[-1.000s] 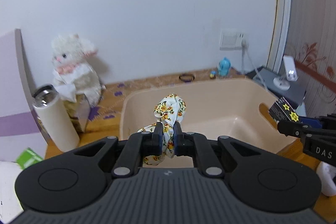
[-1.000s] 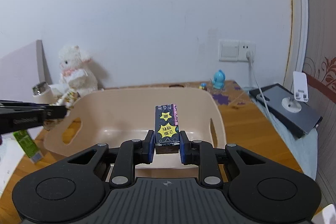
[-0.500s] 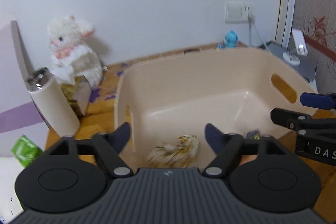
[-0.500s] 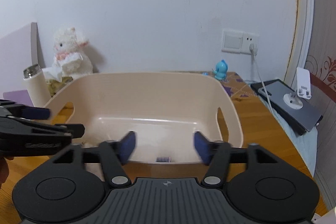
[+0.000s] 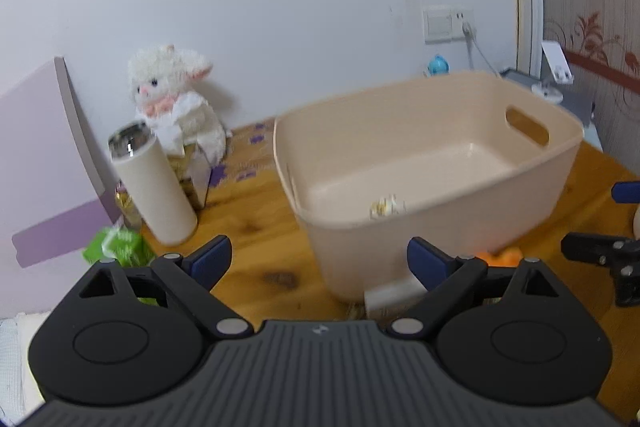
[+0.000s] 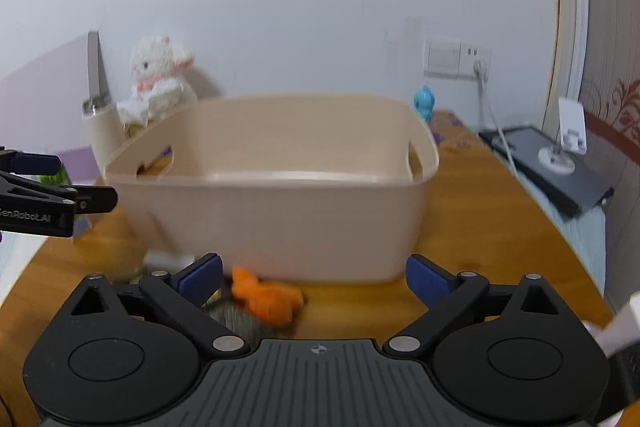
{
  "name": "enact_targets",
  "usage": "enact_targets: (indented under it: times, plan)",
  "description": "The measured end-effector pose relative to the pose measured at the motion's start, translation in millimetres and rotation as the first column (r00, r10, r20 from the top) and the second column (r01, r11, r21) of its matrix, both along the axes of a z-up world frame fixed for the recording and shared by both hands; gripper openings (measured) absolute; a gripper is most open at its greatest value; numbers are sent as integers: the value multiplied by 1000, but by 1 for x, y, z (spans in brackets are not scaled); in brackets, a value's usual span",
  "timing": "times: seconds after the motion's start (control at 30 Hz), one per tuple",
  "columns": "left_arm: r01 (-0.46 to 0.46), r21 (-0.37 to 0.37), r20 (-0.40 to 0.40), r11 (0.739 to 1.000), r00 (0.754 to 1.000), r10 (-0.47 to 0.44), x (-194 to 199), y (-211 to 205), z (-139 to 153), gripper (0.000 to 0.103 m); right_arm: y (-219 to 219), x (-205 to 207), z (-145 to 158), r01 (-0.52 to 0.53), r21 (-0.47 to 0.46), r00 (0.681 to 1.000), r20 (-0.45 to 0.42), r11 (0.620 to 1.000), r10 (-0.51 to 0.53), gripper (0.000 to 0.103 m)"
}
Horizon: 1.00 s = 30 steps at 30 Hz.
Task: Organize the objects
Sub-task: 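Grasp the clothespin with the left tool while the right tool grasps the tea-leaf bag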
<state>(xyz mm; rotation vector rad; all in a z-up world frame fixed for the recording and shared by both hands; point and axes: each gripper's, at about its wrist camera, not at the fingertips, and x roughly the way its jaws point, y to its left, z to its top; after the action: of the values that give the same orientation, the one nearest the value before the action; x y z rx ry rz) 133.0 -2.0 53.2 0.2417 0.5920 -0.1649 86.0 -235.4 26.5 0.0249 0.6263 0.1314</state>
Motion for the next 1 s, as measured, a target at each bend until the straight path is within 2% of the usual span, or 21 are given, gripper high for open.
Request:
enact_targets:
  times: [0.2,0.4,0.57,0.7,0.8,1.0]
  plan:
    - [8,63,-59,998,998,-4,0,13,-44,95,6,-5,-28,-19,-3,997,-73,1000,19,99]
    - [12,61,-140,998,990,-4,12,27,-69,94,27,-5,-46,-77,-25,991,-116,997,74,99]
    - [12,-16,-235,1000,972,-16,26,42,-84,81,40,4,-58,-99,-53,984,-152,994,90,93]
    - [9,-75,-247,997,969,-27,31,48,-86,75,44,8,-62,-107,-51,982,-165,993,98,91]
    - [30,-91,-239,995,970,-51,29,46,-87,66,48,10,-64,-110,-47,981,-168,993,101,88]
    - [85,-134,-235,987,965,-115,26,40,-85,27,55,9,-65,-117,-76,981,-165,990,103,73]
